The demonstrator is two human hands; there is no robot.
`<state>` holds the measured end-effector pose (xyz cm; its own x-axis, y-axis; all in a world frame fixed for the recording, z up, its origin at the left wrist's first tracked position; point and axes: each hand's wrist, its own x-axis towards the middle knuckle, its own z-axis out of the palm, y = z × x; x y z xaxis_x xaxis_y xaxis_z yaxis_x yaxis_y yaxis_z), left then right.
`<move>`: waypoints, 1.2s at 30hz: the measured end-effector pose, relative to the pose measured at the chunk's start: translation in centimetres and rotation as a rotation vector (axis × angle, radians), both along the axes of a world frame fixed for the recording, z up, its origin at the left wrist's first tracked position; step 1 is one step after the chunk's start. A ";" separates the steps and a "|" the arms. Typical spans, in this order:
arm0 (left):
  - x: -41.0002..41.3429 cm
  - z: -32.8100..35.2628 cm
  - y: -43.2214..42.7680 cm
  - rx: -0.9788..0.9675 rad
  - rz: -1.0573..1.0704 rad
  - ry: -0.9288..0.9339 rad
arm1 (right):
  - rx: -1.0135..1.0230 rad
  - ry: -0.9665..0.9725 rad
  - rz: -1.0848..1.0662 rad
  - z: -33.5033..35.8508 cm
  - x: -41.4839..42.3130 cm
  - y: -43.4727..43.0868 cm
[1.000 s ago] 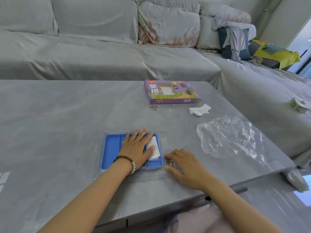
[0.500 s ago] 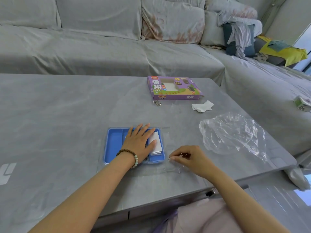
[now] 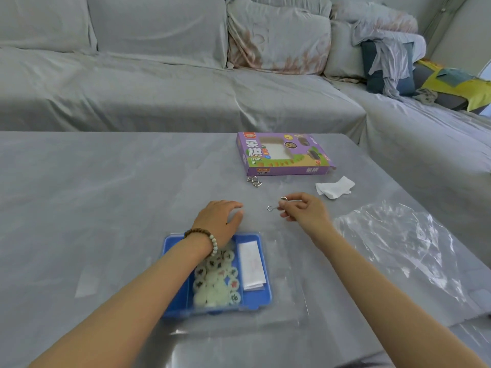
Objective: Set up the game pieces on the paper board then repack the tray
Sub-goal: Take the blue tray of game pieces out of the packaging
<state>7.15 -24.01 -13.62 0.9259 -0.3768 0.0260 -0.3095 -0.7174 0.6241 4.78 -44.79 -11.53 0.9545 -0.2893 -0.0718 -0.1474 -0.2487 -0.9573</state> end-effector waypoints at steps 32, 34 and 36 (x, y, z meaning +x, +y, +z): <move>-4.8 -1.0 6.4 0.067 0.061 -0.021 | -0.437 -0.063 0.399 -0.3 -2.6 5.8; -7.3 -1.1 7.5 0.055 0.120 -0.060 | -0.521 -0.037 0.525 0.0 -3.4 7.6; -8.6 -1.1 8.0 0.021 0.171 -0.038 | -0.639 -0.037 0.596 0.1 -3.5 9.4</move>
